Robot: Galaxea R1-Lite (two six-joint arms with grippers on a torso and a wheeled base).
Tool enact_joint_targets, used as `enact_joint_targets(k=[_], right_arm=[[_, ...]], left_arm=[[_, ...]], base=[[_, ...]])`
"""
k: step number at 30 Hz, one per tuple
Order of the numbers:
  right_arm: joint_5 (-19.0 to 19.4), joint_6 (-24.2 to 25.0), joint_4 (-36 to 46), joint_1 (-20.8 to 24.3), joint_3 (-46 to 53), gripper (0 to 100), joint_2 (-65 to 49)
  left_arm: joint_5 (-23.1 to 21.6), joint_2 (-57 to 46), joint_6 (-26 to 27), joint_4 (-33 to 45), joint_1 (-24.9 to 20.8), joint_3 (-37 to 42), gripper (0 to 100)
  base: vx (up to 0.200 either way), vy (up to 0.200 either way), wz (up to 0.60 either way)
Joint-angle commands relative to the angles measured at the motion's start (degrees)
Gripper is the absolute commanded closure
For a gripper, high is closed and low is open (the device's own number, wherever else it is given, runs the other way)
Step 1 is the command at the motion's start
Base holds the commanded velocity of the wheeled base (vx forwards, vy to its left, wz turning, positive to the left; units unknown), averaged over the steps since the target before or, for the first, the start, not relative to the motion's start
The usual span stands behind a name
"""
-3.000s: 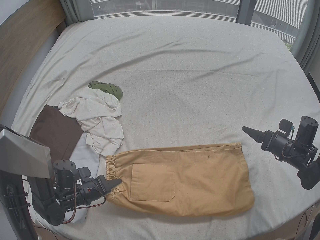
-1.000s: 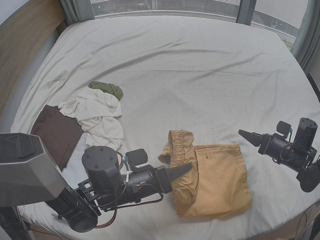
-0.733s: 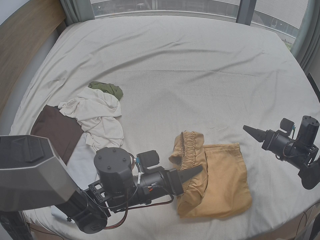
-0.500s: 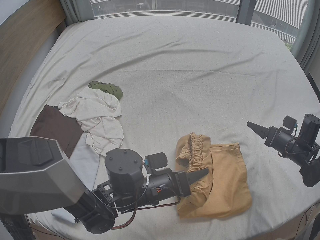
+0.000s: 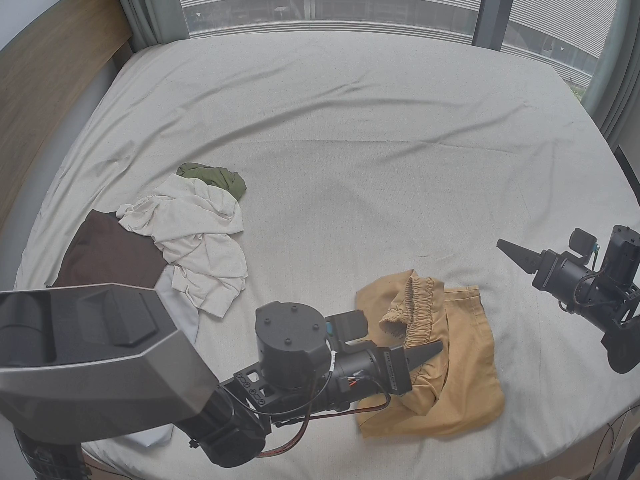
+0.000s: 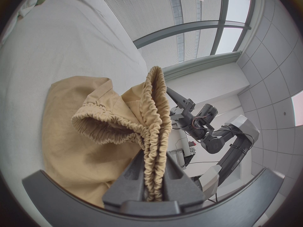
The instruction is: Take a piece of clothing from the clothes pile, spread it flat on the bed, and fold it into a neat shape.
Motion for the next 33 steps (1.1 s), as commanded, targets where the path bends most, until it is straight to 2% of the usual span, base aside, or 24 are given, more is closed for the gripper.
enact_joint_targets(k=[1, 11, 28, 29, 33], right_arm=[[0.0, 0.0, 0.0, 0.0, 0.0, 0, -0.1], [0.0, 0.0, -0.1, 0.2, 0.0, 0, -0.6], [0.0, 0.1, 0.0, 0.0, -0.5, 0, -1.5], [0.0, 0.1, 0.0, 0.1, -0.5, 0, -1.5], [0.0, 0.1, 0.0, 0.1, -0.5, 0, -1.5]], left_arm=[[0.0, 2.1, -0.1, 1.0, -0.5, -1.8, 100], [0.2, 5.1, 0.0, 6.7, -2.6, -7.7, 100], [0.2, 7.9, 1.1, 6.9, -1.7, -10.1, 100], [0.2, 8.1, 1.2, 6.9, -1.7, -10.3, 0], [0.3, 8.5, 1.7, 6.9, -1.4, -10.8, 0]], base=[[0.0, 0.0, 0.0], [0.0, 0.0, 0.0], [0.0, 0.0, 0.0], [0.0, 0.0, 0.0], [0.0, 0.0, 0.0]])
